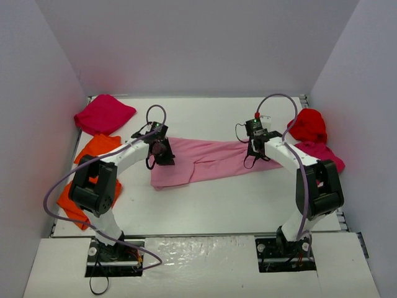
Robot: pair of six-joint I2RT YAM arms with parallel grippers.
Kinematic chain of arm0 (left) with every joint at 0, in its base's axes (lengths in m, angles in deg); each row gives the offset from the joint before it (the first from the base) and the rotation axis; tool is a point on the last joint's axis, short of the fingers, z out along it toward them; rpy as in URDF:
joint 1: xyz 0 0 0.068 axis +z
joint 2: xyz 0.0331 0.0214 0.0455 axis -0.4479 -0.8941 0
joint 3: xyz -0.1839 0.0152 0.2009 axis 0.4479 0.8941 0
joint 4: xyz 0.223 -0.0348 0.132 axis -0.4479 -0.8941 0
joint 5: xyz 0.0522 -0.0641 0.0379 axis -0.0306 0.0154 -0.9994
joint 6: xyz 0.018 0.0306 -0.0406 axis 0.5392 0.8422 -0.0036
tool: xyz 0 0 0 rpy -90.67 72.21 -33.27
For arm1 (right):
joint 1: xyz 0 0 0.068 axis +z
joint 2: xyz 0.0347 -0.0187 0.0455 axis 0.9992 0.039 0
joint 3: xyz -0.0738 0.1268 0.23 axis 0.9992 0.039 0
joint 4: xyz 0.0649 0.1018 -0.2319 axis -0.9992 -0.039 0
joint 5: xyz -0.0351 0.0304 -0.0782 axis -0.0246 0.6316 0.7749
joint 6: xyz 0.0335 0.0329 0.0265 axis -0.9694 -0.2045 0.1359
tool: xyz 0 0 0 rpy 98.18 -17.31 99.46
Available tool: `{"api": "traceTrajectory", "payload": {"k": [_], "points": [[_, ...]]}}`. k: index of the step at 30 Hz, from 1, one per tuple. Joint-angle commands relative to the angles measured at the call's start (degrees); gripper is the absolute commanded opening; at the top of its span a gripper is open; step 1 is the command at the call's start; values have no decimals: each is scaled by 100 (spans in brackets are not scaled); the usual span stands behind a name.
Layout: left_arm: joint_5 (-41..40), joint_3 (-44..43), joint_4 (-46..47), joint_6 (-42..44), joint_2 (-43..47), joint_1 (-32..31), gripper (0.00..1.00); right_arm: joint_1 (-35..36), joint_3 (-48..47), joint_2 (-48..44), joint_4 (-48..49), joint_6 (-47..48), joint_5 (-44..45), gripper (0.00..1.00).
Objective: Fold and stack the t-shirts
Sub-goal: Fold the tshirt
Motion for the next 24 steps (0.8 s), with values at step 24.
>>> {"api": "traceTrajectory", "payload": {"k": [24], "points": [[-340,-3606,-913,887,-2989,503,0,1062,-31,607,596,212,-244,0]]}}
